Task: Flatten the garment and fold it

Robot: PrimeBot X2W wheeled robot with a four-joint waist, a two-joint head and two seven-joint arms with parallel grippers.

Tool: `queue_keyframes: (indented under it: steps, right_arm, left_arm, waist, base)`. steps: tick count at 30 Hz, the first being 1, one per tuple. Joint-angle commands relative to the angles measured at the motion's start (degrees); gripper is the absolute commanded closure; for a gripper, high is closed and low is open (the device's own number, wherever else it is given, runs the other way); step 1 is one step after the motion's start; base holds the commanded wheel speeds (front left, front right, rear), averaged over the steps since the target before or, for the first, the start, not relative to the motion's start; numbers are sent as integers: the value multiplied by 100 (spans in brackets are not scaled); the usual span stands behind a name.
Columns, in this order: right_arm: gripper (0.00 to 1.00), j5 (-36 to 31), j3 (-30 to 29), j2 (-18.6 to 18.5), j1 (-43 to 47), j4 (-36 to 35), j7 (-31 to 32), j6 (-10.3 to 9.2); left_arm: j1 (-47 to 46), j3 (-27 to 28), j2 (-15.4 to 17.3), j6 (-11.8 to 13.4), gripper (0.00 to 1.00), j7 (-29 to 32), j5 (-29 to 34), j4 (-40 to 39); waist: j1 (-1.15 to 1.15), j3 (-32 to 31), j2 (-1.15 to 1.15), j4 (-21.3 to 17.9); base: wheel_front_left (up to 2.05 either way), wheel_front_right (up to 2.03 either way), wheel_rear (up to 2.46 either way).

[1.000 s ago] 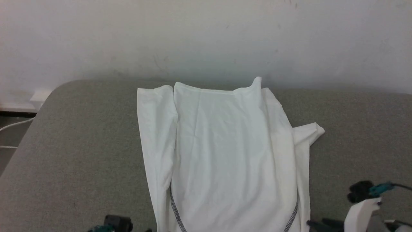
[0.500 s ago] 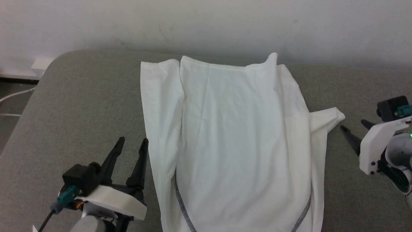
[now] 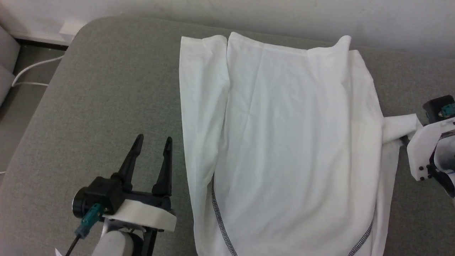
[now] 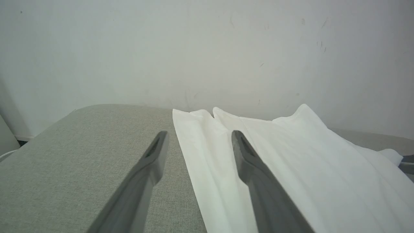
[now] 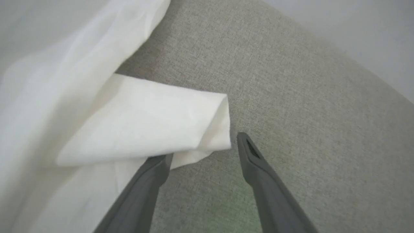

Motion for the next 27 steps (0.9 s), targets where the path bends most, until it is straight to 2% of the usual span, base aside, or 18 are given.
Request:
queue_keyframes:
  steps: [1,5,6,7,8,13,19,23,27]
  right_arm:
    - [0,-72,24,-25,-109,85,-14,-8]
    - [0,-110,72,7,-129,427,37,-8]
    - [4,-81,58,31,-123,514,49,-8]
    - [67,-75,59,45,-114,592,51,-8]
    - [100,-87,57,43,-107,663,35,-8]
    - [100,-221,-370,-15,-131,999,-292,-8]
    - [100,-612,-1414,-173,-98,1099,-904,-8]
    - [100,-946,-2165,-243,72,888,-1143,-8]
    - [100,-1368,-2896,-231,319,313,-1257,-8]
  left_arm:
    - [53,79,-76,-79,0,-26,69,21]
    - [42,250,-269,-316,0,-26,230,133]
    - [41,295,-313,-363,0,-26,262,161]
    - [44,341,-354,-406,0,-26,288,194]
    - [47,385,-390,-448,0,-26,316,225]
    - [92,564,-518,-613,0,-27,448,366]
    - [206,757,-632,-738,0,-27,510,427]
    - [310,823,-681,-798,0,-27,560,469]
    - [410,876,-716,-839,0,-27,589,506]
  waist:
    - [-1,145,0,129]
    - [-1,192,0,176]
    - [-1,195,0,179]
    - [-1,192,0,177]
    - [-1,185,0,170]
    - [-1,13,0,59]
    - [-1,-326,0,-153]
    - [-1,-547,0,-288]
    - [-1,-728,0,-381]
  base:
    - [0,0,0]
    - [0,0,0]
    - [0,0,0]
    - [0,0,0]
    - [0,0,0]
    - [0,0,0]
    - [0,0,0]
    - [0,0,0]
    - [0,0,0]
